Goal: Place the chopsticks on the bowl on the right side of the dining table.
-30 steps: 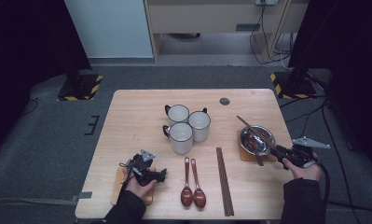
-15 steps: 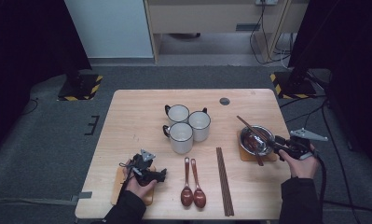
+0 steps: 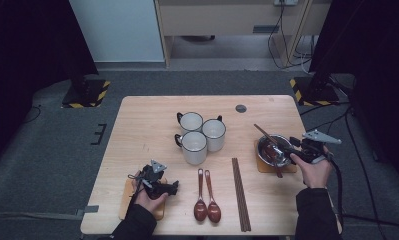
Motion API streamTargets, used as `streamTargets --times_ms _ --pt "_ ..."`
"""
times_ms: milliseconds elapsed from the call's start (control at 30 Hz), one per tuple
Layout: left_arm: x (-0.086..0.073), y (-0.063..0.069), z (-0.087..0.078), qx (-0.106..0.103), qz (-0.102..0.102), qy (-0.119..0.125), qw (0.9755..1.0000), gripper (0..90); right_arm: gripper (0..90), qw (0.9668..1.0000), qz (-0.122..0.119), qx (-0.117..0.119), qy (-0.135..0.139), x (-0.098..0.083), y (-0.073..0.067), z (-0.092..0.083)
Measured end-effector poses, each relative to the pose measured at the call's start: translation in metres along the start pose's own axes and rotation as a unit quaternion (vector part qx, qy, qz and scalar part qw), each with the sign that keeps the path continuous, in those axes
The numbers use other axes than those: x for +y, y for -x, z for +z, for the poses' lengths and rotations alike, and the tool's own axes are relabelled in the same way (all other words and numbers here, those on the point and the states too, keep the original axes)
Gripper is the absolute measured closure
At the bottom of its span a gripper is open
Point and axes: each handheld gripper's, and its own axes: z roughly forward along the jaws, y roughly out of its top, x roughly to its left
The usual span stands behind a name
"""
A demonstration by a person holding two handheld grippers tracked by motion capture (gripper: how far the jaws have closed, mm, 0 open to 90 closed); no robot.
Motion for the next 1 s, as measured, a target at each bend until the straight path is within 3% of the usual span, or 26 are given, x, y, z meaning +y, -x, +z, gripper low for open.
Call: streamTargets --times_ms 333,1000 --pt "0.000 0.000 0.000 0.000 0.000 0.000 1.0000 0.0 37.9 0.9999 -0.002 -0.004 0.009 0.009 0.001 0.015" --pt "0.000 0.000 0.000 0.000 0.000 0.000 1.0000 0.0 35.9 0.9987 -0.001 -0.015 -0.048 0.004 0.004 0.052"
